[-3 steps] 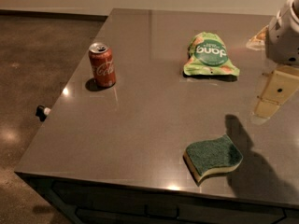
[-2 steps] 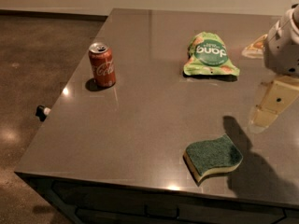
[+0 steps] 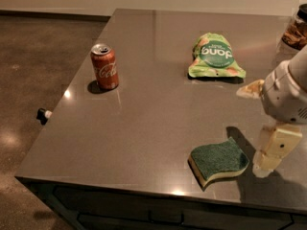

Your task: Move sponge near green rice chip bag

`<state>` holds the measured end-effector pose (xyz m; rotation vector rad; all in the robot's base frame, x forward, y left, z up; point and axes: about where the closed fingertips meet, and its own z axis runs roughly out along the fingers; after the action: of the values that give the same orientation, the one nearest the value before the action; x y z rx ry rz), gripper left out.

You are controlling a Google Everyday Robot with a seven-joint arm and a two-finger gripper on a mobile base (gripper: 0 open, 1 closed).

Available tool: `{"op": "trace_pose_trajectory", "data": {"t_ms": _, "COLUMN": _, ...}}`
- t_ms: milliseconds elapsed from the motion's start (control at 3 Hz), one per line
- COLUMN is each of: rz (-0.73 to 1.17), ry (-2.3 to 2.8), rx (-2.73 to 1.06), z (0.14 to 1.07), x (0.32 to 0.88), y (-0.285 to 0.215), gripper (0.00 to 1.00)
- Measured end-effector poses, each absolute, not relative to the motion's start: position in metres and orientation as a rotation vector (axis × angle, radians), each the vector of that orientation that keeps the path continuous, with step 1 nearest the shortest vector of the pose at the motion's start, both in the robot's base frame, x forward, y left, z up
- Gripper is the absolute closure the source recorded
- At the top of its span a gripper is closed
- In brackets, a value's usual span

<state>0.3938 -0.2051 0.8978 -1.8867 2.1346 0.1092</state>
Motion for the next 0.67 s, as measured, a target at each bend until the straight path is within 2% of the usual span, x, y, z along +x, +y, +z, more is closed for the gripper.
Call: {"op": "trace_pose_trajectory", "data": {"t_ms": 667, "rz": 0.228, "ry": 2.042, "rx": -2.038, "z": 0.842, "x": 0.374, "y": -0.183, "gripper": 0.0}}
